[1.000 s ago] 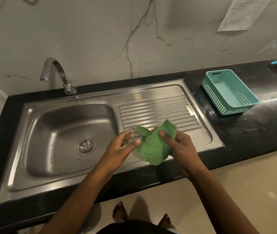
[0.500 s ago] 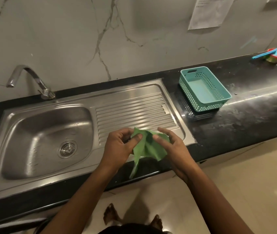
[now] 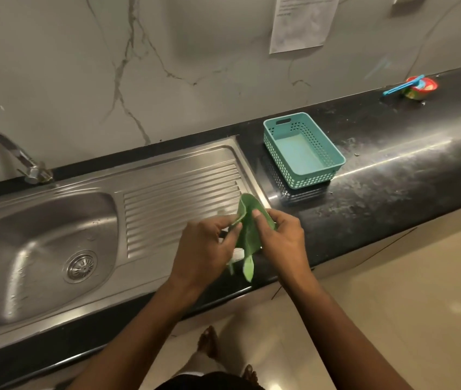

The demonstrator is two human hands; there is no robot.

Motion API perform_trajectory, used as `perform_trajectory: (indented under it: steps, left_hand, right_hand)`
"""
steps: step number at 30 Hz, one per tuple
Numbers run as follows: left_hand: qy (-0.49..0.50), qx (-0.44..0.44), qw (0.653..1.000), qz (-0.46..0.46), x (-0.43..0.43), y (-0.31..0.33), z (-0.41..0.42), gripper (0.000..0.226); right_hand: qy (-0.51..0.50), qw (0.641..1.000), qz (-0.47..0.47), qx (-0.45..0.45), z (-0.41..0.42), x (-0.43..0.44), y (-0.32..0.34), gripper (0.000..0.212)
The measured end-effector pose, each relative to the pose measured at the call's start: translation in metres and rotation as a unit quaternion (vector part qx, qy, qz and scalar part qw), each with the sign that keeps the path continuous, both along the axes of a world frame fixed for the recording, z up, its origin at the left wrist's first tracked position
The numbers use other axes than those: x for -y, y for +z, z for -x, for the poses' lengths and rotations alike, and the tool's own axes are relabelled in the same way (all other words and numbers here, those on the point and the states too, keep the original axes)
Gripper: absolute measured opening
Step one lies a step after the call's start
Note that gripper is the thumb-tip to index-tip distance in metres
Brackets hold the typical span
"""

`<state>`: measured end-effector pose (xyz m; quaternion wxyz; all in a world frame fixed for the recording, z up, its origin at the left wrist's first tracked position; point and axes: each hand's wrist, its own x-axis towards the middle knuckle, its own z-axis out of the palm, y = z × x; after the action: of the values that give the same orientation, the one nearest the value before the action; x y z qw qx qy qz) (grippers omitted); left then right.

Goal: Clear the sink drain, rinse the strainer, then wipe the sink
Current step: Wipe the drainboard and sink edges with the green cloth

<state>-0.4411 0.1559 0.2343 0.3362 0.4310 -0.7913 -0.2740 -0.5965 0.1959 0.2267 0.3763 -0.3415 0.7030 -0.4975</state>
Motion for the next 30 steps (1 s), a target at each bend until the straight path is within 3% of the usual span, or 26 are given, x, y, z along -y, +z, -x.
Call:
perform_trajectory:
  steps: [4,7,9,12,14,17,21,24,28,30]
  left_hand:
    - [-0.025,0.033,0.999,-0.002,0.002,-0.001,0.029,0.023]
    - [-0.020,0.019,1.000,-0.014,0.017,0.001,0.041,0.016]
    - [-0.052,-0.035,0.996,-0.057,0.029,-0.001,0.043,0.016]
    - [-0.020,-0.125,0.982,-0.141,0.048,-0.004,0.041,0.032]
    - [0.010,-0.106,0.986,-0.129,0.067,-0.007,0.039,0.049]
    - [-0.046,-0.051,0.983,-0.172,0.092,-0.002,0.041,0.075]
    - [-0.115,-0.131,0.943,-0.283,0.108,0.003,0.047,0.038]
    - [-0.116,-0.154,0.933,-0.303,0.115,0.007,0.056,0.028]
    - [-0.070,-0.232,0.911,-0.333,0.121,0.018,0.076,0.027]
    - [-0.035,-0.277,0.897,-0.342,0.123,0.021,0.090,0.027]
  right_hand:
    - [0.032,0.999,0.011,0.004,0.005,0.018,0.014,0.051]
    - [0.050,0.998,0.021,-0.021,0.015,0.032,0.019,0.033]
    - [0.047,0.998,0.020,-0.020,0.030,0.043,0.021,0.014]
    - [0.067,0.998,0.001,0.002,0.052,0.053,0.028,0.019]
    - [0.109,0.994,-0.010,0.002,0.064,0.059,0.035,0.019]
    - [0.209,0.977,-0.025,-0.028,0.082,0.068,0.045,0.018]
    - [0.277,0.961,-0.025,-0.014,0.105,0.081,0.057,0.020]
    - [0.270,0.962,-0.014,0.041,0.124,0.091,0.057,0.025]
    - [0.232,0.935,-0.010,0.266,0.147,0.101,0.039,0.037]
    - [0.237,0.919,-0.013,0.316,0.157,0.103,0.027,0.044]
